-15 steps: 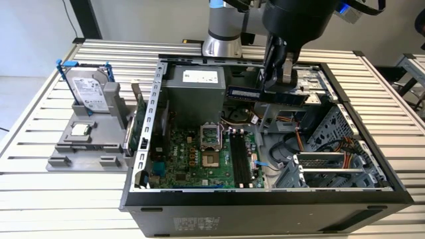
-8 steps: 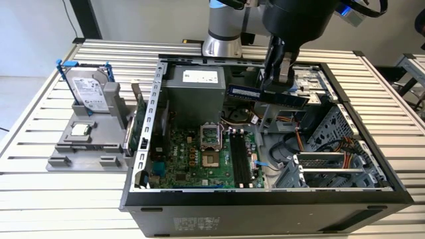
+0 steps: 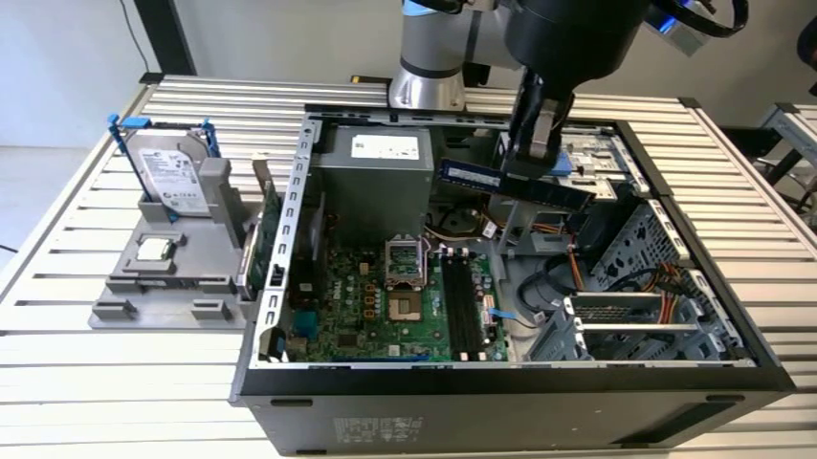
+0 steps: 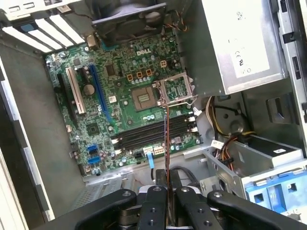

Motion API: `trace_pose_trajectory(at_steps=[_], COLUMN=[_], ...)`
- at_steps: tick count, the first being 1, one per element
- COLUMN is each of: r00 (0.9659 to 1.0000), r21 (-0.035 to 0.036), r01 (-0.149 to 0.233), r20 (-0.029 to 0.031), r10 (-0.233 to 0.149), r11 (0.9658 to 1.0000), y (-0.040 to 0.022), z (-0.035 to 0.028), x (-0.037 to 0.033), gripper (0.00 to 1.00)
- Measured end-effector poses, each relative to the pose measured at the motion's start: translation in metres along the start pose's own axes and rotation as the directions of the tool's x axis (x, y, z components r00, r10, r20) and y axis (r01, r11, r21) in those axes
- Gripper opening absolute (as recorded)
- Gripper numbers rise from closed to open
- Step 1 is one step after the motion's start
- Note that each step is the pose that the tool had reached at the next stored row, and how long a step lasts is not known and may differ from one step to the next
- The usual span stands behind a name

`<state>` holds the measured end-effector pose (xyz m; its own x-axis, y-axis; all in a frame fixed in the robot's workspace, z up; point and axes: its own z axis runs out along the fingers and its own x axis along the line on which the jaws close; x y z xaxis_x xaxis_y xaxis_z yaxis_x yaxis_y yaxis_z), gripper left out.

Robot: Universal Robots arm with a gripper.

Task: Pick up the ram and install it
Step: 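Insert the ram into the slot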

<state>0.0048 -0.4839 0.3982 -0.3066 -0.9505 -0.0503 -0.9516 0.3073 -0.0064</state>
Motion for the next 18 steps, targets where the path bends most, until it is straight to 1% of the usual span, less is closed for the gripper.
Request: trace_pose_trajectory(at_steps=[4, 8, 13, 18], r00=[0.9994, 0.9975, 0.9935, 0.9885], r21=[0.0018, 0.0035, 0.0058, 0.0076], r01=[-0.035, -0.071, -0.114, -0.151], r20=[-0.0002, -0.0002, -0.0004, -0.0003], r10=[0.035, 0.071, 0.114, 0.151], r11=[0.9994, 0.9975, 0.9935, 0.9884], y=[0.0, 0.0, 0.0, 0.0], z=[0.0, 0.0, 0.0, 0.0], x=[0.0, 0.0, 0.0, 0.0], gripper=[0.0, 0.0, 0.0, 0.0])
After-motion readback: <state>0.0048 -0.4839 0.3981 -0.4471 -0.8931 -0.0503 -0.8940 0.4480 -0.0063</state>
